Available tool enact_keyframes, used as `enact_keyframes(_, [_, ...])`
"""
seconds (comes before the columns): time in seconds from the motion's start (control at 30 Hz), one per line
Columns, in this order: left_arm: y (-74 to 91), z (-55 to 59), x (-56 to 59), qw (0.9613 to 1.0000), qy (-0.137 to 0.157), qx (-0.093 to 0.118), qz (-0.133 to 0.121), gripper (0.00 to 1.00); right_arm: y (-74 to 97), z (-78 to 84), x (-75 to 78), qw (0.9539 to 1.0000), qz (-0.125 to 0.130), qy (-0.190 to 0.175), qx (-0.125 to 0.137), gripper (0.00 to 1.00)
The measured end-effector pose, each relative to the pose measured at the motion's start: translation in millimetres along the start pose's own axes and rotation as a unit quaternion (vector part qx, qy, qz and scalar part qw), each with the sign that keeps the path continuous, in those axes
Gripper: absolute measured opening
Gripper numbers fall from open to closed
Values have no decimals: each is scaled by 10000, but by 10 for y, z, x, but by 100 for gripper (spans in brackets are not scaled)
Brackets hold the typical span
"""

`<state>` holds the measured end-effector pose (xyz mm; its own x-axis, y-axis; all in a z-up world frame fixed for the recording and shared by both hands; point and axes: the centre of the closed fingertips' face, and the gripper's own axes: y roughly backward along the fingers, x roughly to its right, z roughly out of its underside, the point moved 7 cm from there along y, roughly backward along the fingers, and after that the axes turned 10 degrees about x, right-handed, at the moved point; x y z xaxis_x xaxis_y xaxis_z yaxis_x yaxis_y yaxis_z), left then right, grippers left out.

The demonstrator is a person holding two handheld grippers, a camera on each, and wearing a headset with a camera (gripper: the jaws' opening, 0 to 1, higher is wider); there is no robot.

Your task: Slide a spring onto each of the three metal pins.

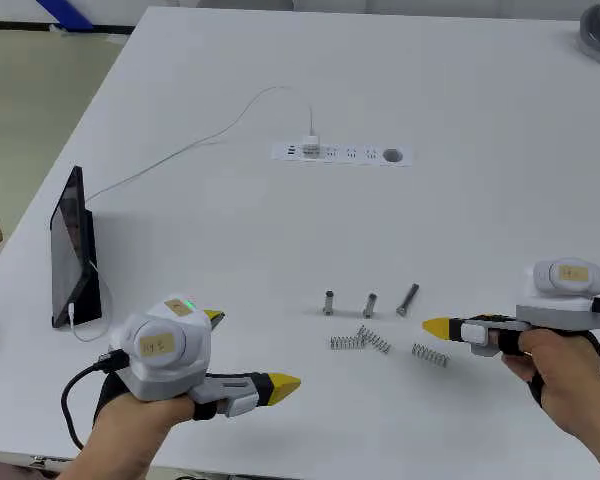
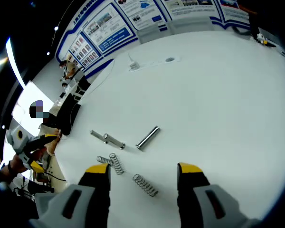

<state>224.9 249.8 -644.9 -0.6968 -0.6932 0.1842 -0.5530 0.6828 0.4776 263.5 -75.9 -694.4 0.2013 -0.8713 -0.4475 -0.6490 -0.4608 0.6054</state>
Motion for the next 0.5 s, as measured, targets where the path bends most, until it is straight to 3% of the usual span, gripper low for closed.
enact_keyframes(0.5, [-2, 30, -30, 10000, 59, -47, -36, 87, -368, -161, 113, 9997, 110, -186, -152, 54])
